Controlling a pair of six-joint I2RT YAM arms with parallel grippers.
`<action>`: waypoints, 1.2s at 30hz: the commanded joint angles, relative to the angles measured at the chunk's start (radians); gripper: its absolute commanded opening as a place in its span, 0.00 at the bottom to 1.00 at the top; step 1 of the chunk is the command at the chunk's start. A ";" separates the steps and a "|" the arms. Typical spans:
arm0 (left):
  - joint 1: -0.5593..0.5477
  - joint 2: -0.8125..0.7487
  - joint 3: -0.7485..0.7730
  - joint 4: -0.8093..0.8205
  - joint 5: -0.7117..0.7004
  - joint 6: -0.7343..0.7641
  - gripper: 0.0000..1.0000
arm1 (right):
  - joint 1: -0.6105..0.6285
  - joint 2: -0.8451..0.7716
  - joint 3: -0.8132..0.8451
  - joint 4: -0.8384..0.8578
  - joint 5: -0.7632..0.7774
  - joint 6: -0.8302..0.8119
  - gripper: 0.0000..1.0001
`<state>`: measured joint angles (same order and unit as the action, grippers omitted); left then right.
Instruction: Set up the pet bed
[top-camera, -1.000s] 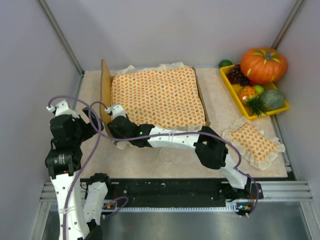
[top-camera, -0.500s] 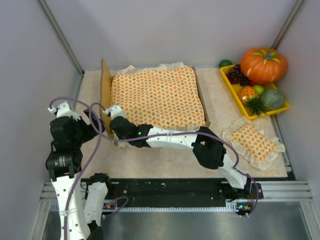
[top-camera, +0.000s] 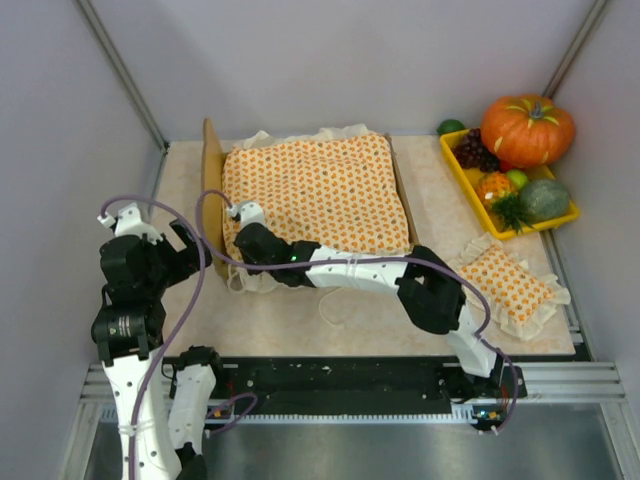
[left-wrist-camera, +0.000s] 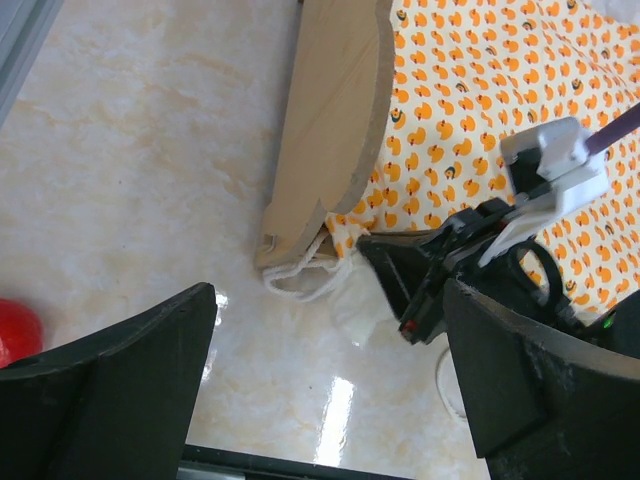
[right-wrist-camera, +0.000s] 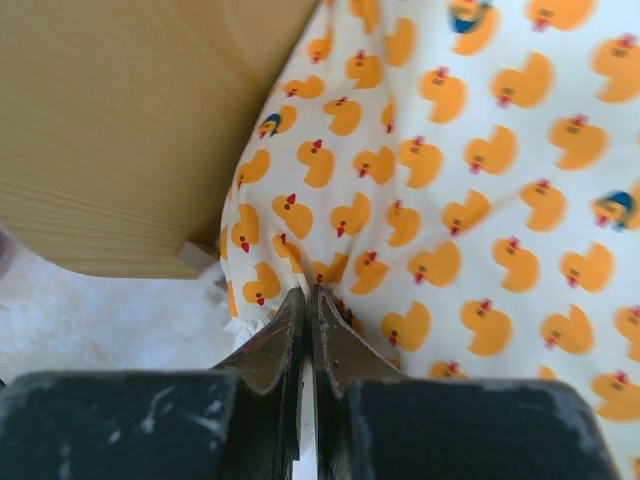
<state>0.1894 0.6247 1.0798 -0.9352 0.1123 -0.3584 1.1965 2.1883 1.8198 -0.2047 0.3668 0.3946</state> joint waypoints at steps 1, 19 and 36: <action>0.002 -0.017 0.022 0.073 0.082 0.036 0.99 | -0.078 -0.165 -0.099 0.106 -0.075 0.105 0.00; -0.186 0.027 -0.254 0.335 0.440 0.177 0.78 | -0.231 -0.254 -0.131 0.153 -0.265 0.173 0.00; -0.406 -0.044 -0.509 0.461 -0.023 -0.142 0.69 | -0.290 -0.216 -0.053 0.100 -0.316 0.155 0.00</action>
<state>-0.2123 0.5774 0.6003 -0.6052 0.1444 -0.4198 0.9215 2.0006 1.6917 -0.1112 0.0650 0.5682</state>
